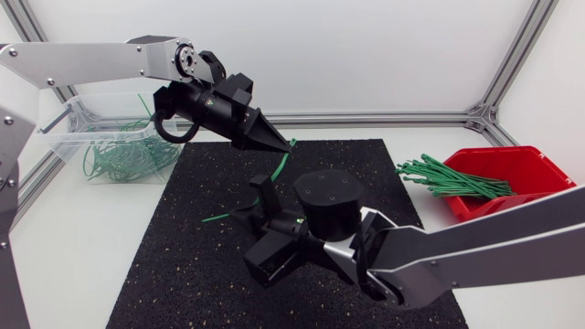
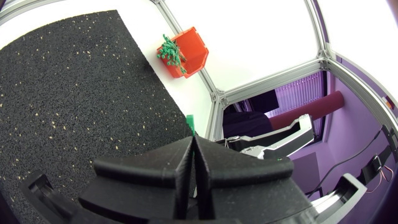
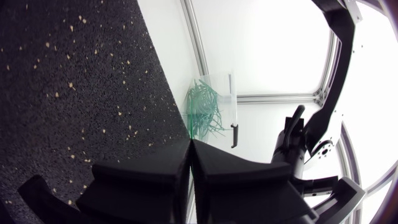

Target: Take a green cable tie from the red box, thread the tail through the head to close it, then place it in the transparent bin on the left.

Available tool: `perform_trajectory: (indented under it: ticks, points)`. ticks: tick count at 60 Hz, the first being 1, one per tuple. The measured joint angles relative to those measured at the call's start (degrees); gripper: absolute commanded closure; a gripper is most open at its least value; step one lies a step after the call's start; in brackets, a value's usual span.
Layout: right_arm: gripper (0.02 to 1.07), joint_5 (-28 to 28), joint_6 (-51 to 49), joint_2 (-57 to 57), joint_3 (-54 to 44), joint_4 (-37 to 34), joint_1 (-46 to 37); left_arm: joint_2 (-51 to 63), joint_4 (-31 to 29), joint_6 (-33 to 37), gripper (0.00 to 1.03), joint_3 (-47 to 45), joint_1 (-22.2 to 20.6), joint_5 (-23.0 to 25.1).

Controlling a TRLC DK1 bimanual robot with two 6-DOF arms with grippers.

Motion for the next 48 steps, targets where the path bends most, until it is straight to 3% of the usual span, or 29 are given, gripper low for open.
perform_trajectory:
  ticks: [9, 23, 36, 42, 48]
  points:
    - [1.02, -2.5, 12.8, -4.6, 0.5, -10.7, -1.4, -1.1, 0.4, 0.0, 1.00, -1.1, 0.0, 0.0]
    - [1.02, -13.4, 32.5, -12.1, 3.6, -27.4, -6.6, -3.7, 1.5, 0.0, 1.00, -3.8, 0.1, 0.0]
    - [1.02, -24.8, 44.4, -16.7, 8.8, -39.1, -13.6, -5.8, 3.0, 0.0, 1.00, -5.9, 0.1, 0.5]
    - [1.02, -28.8, 48.2, -16.9, 10.7, -43.2, -15.2, -7.7, 7.1, -1.7, 1.00, -8.2, 0.1, 0.9]
    - [1.02, -33.3, 51.7, -16.9, 12.7, -48.8, -15.8, -10.3, 14.8, -6.1, 1.00, -12.0, 0.1, 0.9]
